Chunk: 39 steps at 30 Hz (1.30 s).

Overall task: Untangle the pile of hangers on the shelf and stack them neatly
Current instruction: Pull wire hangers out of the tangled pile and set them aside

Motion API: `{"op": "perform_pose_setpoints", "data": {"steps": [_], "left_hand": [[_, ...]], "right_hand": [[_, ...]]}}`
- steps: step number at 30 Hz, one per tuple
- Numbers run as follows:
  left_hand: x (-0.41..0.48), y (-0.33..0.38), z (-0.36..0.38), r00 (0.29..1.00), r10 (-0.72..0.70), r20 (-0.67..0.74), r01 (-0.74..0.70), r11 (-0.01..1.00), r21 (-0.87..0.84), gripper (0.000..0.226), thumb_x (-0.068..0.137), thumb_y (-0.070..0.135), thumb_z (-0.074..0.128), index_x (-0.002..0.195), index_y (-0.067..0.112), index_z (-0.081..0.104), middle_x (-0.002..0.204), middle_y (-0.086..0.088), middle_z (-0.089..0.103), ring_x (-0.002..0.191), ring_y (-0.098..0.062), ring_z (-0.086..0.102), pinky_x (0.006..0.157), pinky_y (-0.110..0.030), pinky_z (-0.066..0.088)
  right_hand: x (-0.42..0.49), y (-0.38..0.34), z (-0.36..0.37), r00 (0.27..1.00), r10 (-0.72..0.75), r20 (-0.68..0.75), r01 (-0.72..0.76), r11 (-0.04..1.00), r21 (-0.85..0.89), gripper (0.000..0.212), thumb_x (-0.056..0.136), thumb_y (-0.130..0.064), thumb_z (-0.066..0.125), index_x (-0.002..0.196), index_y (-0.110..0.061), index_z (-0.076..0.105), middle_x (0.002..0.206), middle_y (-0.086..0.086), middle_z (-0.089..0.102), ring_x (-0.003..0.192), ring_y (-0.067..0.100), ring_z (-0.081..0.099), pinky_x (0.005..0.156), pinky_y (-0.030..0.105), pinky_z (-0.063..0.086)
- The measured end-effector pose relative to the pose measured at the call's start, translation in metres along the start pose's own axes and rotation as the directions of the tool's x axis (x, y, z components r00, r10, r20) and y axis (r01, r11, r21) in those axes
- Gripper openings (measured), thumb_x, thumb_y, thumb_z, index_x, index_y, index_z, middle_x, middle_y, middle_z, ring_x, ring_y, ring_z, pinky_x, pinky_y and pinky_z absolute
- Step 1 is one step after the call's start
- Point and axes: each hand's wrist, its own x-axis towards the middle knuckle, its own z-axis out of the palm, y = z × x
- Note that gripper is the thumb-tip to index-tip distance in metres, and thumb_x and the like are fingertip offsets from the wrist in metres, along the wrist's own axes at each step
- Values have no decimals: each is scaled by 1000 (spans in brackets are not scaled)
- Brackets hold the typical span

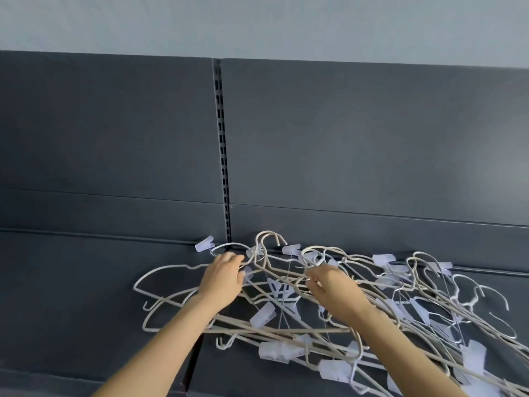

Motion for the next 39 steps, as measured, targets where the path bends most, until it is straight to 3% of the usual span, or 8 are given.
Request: {"op": "perform_pose_setpoints", "data": {"steps": [7,11,15,18,23,30,34,39], "left_hand": [[29,-10,6,978,7,206,-28,995,100,42,90,38,50,127,18,47,125,-4,54,117,-24,47,96,-35,37],[34,-15,2,986,32,165,-23,998,-53,8,90,19,50,95,19,56,102,-2,60,98,-24,57,75,-32,40],[30,-18,-5,997,10,82,-2,995,-100,16,90,11,44,77,21,46,74,2,52,68,-22,49,59,-30,32],[29,-17,-13,1000,-8,19,12,979,-203,14,91,10,44,78,13,48,64,2,47,59,-17,40,58,-32,32],[27,-11,-33,996,-3,-85,-34,907,-420,12,89,10,55,77,12,57,65,-2,55,60,-17,43,59,-30,34],[13,16,-63,984,28,-173,-99,905,-414,10,87,8,58,81,13,64,69,14,61,78,-17,63,75,-36,51],[6,28,-82,980,6,-196,-93,895,-437,9,84,7,62,82,15,67,76,3,68,81,-19,64,79,-34,49],[0,41,-96,964,-56,-260,-88,855,-511,17,81,5,66,96,9,72,87,2,69,86,-12,62,87,-26,45]], "right_hand": [[32,-1,14,997,12,72,6,972,-237,31,96,-25,36,118,-12,55,121,6,56,115,23,48,97,34,36],[43,-2,17,988,52,144,-1,944,-330,28,94,-24,40,106,-12,61,116,7,58,112,24,50,97,35,33],[49,-7,19,982,57,181,-5,962,-274,24,90,-15,42,97,-9,64,112,8,59,106,26,51,91,34,34],[48,-9,12,992,63,112,-57,997,-59,20,93,-17,41,92,-5,58,104,11,62,93,27,55,77,32,36],[40,-7,-11,997,60,52,-67,986,153,20,92,-24,47,75,-14,51,79,6,62,70,22,52,67,34,45],[16,-9,-37,1000,13,24,-18,971,237,33,91,-30,50,63,-13,51,60,0,52,54,16,45,62,37,46],[5,-10,-49,1000,11,-24,-5,974,227,27,85,-31,61,80,-5,59,61,0,48,54,15,40,55,30,33],[-6,-18,-62,996,-38,-75,60,949,309,22,89,-24,57,78,-5,61,57,-1,47,43,9,33,46,19,28]]}}
